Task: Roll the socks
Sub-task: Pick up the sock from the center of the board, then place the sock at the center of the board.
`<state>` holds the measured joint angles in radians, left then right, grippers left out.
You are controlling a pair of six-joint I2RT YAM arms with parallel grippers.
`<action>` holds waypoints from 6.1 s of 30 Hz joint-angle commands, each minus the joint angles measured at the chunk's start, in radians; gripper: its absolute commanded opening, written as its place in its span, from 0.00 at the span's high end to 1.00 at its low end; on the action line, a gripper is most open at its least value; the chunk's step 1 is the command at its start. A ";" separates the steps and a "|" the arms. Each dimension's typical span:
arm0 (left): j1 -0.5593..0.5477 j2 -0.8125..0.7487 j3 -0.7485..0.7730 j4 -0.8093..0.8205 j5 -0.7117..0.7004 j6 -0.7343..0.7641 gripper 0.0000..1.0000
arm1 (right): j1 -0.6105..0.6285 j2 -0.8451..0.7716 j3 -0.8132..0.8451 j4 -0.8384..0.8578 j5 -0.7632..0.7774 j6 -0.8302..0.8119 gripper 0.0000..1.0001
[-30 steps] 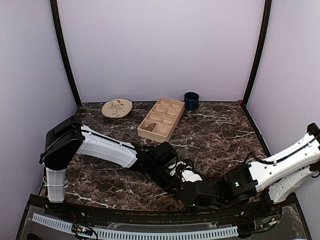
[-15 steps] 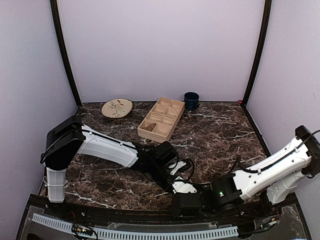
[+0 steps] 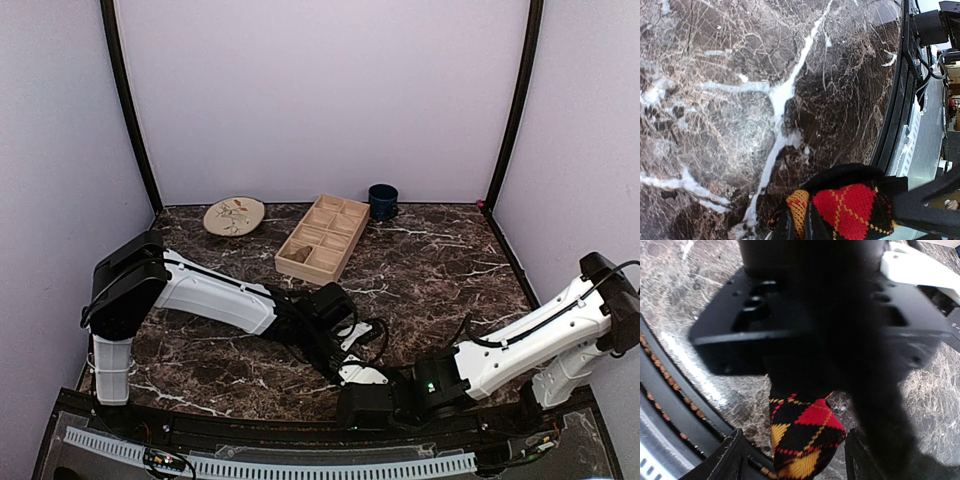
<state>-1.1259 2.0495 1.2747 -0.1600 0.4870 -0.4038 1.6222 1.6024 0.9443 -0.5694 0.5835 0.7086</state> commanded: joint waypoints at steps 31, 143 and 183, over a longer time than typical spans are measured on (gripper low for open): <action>0.008 0.024 -0.019 -0.075 -0.048 0.019 1.00 | -0.077 0.101 -0.074 0.085 -0.115 -0.057 0.51; 0.354 -0.484 -0.320 -0.124 -0.503 -0.278 0.60 | -0.854 0.654 1.050 -0.071 -0.503 -0.461 1.00; 0.395 -0.423 -0.303 -0.092 -0.432 -0.229 0.64 | -0.870 0.955 1.308 -0.263 -0.559 -0.445 0.93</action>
<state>-0.7376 1.6238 0.9657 -0.2546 0.0422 -0.6548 0.7624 2.5103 2.2669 -0.8162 0.0467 0.2478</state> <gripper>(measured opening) 0.365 0.111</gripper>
